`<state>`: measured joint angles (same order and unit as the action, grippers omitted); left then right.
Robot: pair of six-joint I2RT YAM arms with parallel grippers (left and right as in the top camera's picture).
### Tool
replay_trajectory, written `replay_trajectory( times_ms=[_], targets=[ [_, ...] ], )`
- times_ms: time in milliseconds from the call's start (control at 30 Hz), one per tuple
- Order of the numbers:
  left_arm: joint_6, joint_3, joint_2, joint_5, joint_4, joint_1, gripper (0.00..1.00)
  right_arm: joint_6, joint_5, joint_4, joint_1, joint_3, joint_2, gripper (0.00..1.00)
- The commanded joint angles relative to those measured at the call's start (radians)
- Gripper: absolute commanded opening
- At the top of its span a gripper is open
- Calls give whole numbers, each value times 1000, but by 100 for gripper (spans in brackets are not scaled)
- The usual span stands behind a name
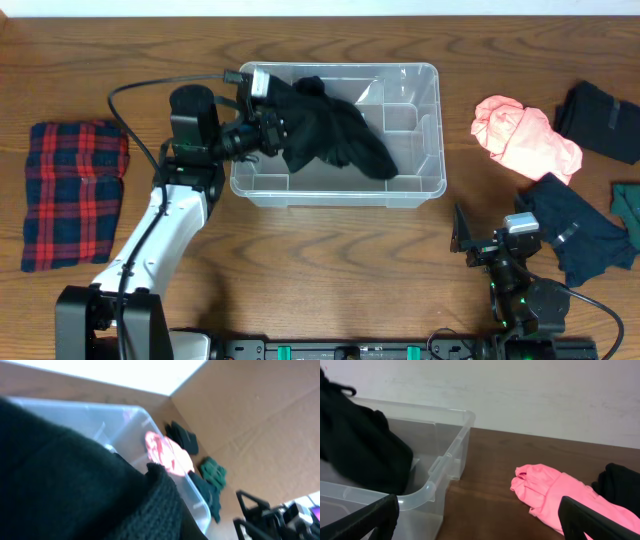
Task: Pack container
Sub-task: 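Lift the black garment with the left gripper over the clear bin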
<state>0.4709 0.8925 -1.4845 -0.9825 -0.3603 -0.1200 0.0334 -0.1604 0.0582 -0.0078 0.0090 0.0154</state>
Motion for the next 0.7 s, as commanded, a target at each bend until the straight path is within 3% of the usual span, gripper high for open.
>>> replay_trajectory(
  times_ms=[0,267,333,467,667],
  targets=[
    [102,138,16,114,-29,3,6,5,2,2,7,-3,-4,99],
    [450,354,18,164,-10,3,6,5,2,2,7,-3,-4,99],
    [462,407,23,164,35,-2,6,5,2,2,7,-3,-4,99],
    [377,529,28,187,273,-20,6,5,2,2,7,-3,-4,99],
    [69,734,27,499,787,-47,6,5,2,2,7,-3,-4,99]
  ],
)
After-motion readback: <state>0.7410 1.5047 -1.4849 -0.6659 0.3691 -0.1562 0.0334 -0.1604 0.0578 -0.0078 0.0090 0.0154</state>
